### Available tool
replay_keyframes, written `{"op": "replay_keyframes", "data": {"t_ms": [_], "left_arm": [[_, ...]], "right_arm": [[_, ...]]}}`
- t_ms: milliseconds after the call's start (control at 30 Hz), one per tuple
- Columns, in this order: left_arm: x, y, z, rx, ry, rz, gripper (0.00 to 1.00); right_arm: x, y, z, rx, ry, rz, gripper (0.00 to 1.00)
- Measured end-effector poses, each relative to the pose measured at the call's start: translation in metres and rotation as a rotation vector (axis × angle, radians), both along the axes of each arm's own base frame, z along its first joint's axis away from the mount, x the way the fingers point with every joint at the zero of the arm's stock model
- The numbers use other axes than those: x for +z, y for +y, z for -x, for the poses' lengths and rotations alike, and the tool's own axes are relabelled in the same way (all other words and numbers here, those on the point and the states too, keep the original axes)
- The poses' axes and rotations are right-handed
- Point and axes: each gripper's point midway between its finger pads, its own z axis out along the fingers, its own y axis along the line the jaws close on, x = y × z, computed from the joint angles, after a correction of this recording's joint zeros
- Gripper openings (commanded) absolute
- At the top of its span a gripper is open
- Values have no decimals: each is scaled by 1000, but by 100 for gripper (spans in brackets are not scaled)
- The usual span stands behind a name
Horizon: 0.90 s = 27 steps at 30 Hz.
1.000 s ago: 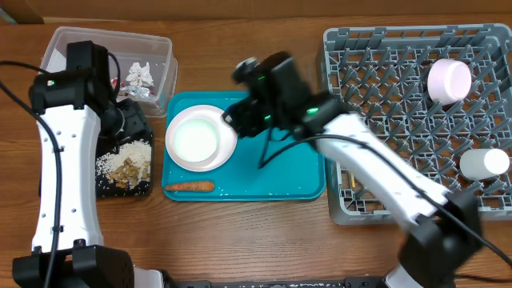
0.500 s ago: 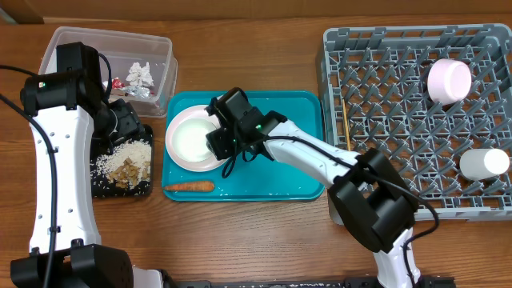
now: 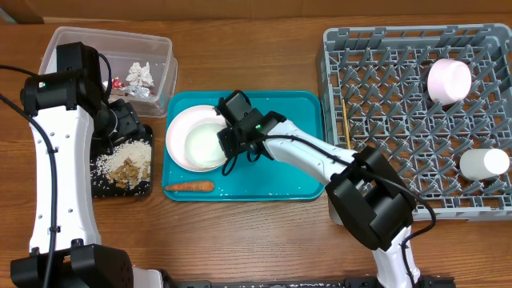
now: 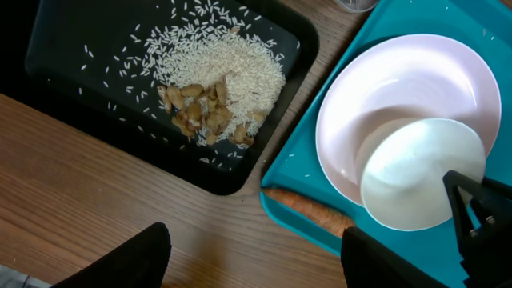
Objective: Sort waste into correct bins and load items into the dishwasher
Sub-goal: 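Grasp the white bowl and carry it into the rack's back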
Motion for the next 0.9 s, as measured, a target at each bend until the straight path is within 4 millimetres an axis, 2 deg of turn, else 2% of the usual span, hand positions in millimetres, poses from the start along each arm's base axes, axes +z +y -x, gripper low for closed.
{"op": "replay_keyframes", "data": {"t_ms": [233, 400, 533, 667, 767, 800, 900], "left_arm": [[0, 0, 0, 0, 0, 0, 71], [0, 0, 0, 0, 0, 0, 71], [0, 0, 0, 0, 0, 0, 71], [0, 0, 0, 0, 0, 0, 71], [0, 0, 0, 0, 0, 0, 71], [0, 0, 0, 0, -1, 0, 71], [0, 0, 0, 0, -1, 0, 71]], "right_arm": [[-1, -27, -13, -62, 16, 49, 4], [22, -53, -27, -127, -29, 87, 4], [73, -79, -42, -199, -120, 73, 4], [142, -124, -54, -286, -246, 67, 4], [190, -171, -60, -357, -356, 100, 4], [207, -193, -62, -394, -399, 128, 4], [231, -244, -63, -476, -463, 228, 4]]}}
